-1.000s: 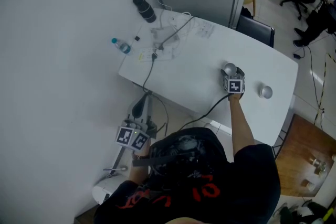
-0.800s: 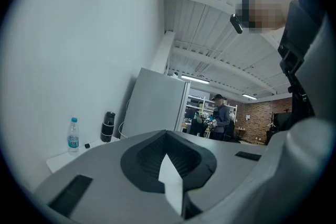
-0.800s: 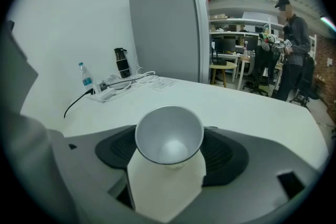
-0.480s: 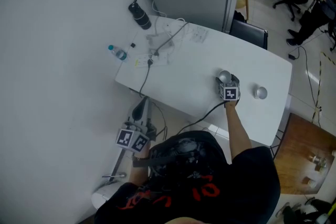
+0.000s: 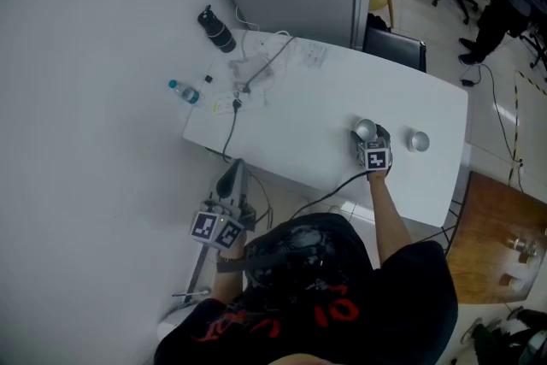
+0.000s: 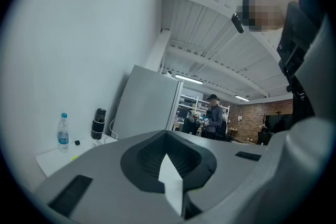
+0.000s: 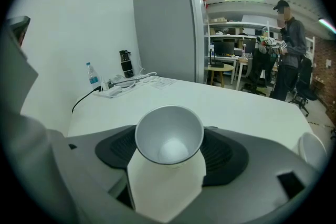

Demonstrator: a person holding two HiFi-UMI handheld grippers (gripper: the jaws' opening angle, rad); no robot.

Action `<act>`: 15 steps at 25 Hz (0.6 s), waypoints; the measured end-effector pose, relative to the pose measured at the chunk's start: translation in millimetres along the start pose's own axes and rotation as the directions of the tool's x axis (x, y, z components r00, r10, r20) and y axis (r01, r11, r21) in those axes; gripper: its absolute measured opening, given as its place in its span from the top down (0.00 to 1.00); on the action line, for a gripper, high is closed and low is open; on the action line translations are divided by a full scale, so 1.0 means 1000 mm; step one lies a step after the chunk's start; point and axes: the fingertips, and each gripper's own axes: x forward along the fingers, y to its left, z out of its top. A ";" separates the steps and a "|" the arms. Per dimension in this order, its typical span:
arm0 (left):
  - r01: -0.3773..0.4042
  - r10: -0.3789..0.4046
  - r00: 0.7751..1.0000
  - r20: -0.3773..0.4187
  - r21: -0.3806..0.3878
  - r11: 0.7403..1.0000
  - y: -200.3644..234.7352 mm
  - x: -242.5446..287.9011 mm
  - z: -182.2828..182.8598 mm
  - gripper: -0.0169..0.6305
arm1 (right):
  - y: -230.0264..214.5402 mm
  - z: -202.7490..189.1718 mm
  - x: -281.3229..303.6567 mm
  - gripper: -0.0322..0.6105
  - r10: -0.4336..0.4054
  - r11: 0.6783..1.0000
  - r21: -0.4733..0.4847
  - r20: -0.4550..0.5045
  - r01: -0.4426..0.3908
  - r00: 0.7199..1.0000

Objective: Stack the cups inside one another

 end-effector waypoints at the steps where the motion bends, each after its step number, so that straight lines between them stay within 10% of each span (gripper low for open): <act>1: 0.007 -0.007 1.000 -0.004 -0.001 1.000 -0.002 0.001 -0.001 0.97 | 0.000 -0.003 -0.005 0.35 0.003 1.000 0.006 0.000 -0.003 1.000; 15: 0.165 -0.166 0.985 -0.039 -0.020 0.986 -0.034 0.020 -0.010 0.97 | -0.005 -0.028 -0.077 0.35 -0.071 0.997 0.026 0.063 0.069 0.996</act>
